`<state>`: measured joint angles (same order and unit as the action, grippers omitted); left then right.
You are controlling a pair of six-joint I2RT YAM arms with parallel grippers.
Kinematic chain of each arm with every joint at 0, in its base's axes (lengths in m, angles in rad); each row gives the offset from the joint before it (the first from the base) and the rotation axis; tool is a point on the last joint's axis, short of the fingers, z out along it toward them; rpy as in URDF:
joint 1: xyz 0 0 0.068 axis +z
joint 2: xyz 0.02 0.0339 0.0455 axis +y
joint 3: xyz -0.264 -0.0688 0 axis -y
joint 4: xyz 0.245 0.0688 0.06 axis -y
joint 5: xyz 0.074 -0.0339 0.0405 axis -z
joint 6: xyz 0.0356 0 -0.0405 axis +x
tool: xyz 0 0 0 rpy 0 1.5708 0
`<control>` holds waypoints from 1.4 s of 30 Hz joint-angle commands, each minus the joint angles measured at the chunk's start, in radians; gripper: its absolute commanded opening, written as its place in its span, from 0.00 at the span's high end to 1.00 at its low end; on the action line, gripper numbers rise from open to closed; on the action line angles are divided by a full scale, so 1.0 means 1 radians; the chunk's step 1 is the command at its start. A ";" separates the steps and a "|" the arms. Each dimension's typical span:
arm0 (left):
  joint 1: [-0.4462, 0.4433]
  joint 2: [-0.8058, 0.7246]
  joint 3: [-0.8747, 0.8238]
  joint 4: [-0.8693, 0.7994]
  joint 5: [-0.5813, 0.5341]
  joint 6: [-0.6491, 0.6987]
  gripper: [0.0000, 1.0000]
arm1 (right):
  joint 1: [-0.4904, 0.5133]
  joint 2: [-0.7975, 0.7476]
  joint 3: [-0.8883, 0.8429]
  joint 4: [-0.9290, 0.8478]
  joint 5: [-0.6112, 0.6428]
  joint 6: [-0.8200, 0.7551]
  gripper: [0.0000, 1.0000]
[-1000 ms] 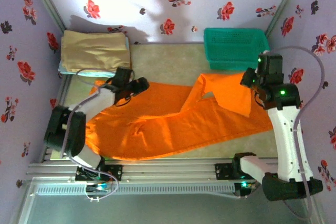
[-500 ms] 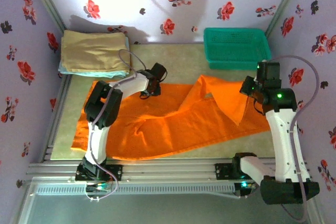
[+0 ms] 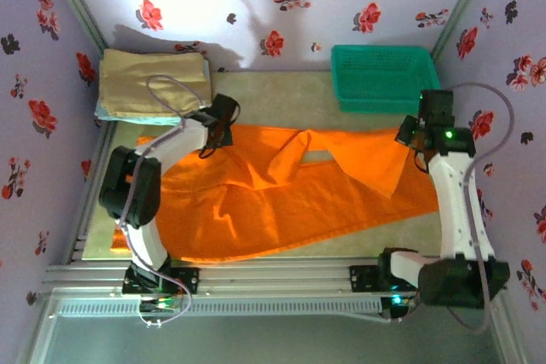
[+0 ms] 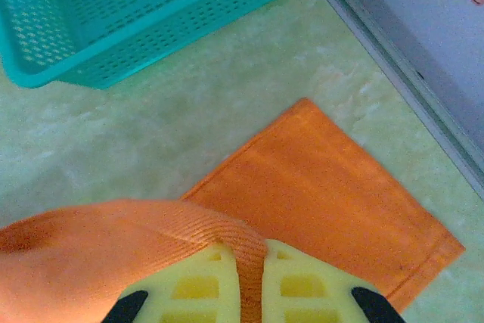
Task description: Fold and stack the trousers
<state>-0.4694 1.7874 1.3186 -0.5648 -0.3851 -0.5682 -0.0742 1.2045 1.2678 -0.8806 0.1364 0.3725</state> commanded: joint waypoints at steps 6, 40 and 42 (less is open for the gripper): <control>0.028 -0.049 -0.039 0.093 -0.085 0.050 1.00 | -0.106 0.285 0.130 0.124 0.026 -0.011 1.00; 0.049 -0.407 -0.268 0.006 0.171 -0.152 0.00 | 0.105 0.216 0.008 0.314 -0.088 0.140 0.45; 0.049 -0.514 -0.409 -0.023 0.169 -0.258 0.00 | 0.168 0.119 -0.172 0.392 -0.135 0.196 0.48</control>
<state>-0.4187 1.3529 1.0569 -0.4618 -0.2310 -0.6724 0.0429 1.3994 1.2575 -0.5938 0.0818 0.4713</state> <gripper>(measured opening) 0.994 0.526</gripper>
